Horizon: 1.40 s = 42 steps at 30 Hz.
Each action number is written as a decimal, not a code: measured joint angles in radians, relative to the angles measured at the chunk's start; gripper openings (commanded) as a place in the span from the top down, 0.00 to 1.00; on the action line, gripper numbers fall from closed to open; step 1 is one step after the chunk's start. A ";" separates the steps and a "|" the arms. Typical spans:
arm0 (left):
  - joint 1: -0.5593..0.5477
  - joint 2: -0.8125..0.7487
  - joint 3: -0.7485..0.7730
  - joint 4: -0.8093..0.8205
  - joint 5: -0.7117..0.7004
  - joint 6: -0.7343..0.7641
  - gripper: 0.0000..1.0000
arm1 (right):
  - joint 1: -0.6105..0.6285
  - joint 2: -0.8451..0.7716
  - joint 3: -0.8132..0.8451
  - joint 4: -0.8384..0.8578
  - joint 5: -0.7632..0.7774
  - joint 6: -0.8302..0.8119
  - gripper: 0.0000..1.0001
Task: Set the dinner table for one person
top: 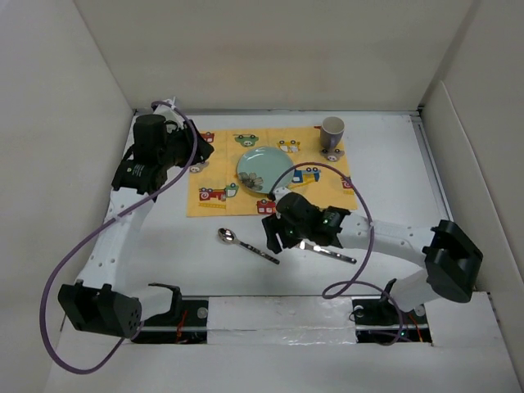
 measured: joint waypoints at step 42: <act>0.000 -0.041 -0.066 0.036 -0.037 -0.005 0.60 | -0.537 0.417 0.467 0.000 0.113 -0.116 1.00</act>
